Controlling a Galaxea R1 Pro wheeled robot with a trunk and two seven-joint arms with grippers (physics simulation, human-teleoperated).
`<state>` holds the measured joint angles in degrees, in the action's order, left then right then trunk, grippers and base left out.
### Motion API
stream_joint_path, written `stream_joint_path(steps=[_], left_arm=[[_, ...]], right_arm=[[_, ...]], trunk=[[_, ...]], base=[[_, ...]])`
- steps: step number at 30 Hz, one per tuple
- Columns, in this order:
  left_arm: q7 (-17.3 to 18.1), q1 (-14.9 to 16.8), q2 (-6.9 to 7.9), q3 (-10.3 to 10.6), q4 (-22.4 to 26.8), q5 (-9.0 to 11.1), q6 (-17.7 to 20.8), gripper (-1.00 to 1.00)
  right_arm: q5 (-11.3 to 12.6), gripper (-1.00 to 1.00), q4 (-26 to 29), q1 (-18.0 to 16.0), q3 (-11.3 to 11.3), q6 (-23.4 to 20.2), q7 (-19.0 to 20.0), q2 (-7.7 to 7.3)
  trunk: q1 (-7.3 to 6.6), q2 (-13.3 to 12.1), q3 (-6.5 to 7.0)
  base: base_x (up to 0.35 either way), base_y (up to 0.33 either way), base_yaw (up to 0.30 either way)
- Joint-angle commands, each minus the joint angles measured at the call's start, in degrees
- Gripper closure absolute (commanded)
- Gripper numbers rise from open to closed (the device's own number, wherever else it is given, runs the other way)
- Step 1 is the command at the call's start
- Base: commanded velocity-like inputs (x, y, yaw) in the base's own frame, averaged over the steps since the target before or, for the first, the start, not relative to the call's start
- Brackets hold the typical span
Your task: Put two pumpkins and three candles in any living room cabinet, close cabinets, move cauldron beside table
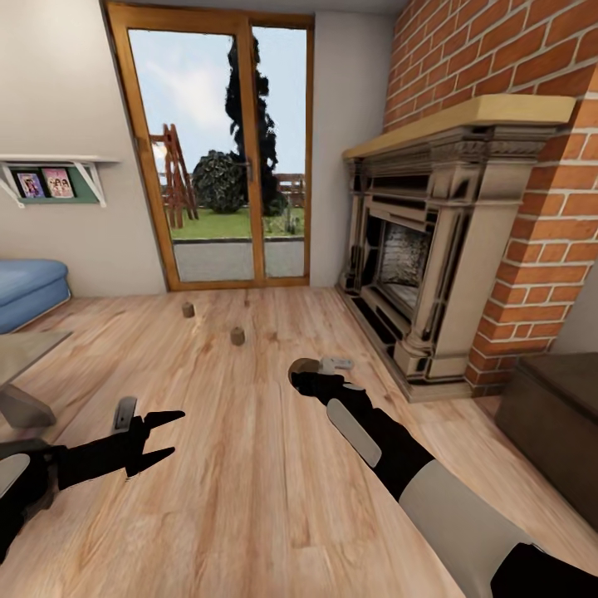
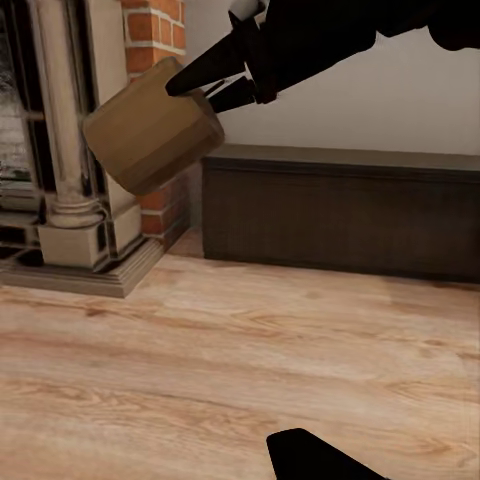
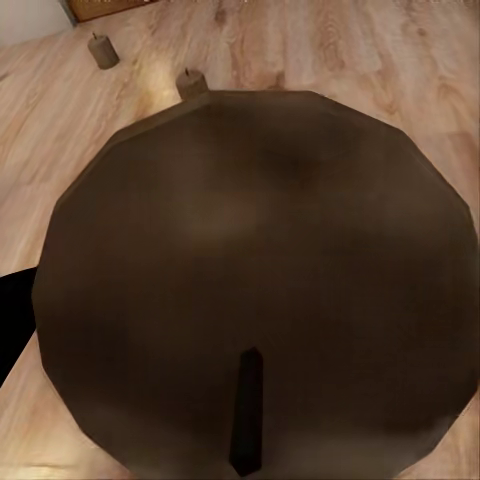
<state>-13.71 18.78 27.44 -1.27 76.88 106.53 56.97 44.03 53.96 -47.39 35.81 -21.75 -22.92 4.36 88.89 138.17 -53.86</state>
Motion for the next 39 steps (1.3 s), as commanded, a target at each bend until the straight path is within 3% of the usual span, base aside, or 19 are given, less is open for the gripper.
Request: stream_joint_path(steps=[1,26,33,36,37,39], left_arm=[[-0.6,0.0,0.01,-0.1,0.0,0.6,0.2,-1.0],[-0.6,0.0,0.07,-0.1,0.0,0.6,0.2,-1.0],[-0.6,0.0,0.1,-0.1,-1.7,0.6,0.2,-1.0],[-0.8,0.0,0.13,-0.1,-2.6,0.5,0.1,-1.0],[-0.8,0.0,0.16,-0.2,-2.7,0.4,0.1,-1.0],[-0.8,0.0,0.17,-0.3,-2.8,-0.3,0.1,-1.0]], right_arm=[[0.4,1.0,0.1,-0.1,0.1,-0.1,-0.5,-0.02],[0.4,1.0,0.0,-0.1,0.1,-0.1,-0.5,0.12],[1.5,1.0,6.0,-0.1,-0.5,-1.3,-0.5,0.04],[6.2,1.0,13.6,0.0,-0.6,-4.5,-0.4,-0.23],[9.4,1.0,16.1,0.2,-0.7,-5.3,-0.4,-1.17],[12.6,1.0,19.1,0.3,-0.8,-6.0,-0.3,-2.7]], trunk=[[0.02,0.0,-0.06],[0.02,0.0,-0.06],[0.02,0.0,-0.06],[0.02,0.0,-0.06],[0.02,0.0,-0.06],[0.02,0.0,-0.06]], base=[[0.335,0.0,0.0],[0.335,0.0,0.0],[0.335,0.0,0.0],[0.335,0.0,0.0],[0.335,0.0,0.0],[0.335,0.0,0.0]])
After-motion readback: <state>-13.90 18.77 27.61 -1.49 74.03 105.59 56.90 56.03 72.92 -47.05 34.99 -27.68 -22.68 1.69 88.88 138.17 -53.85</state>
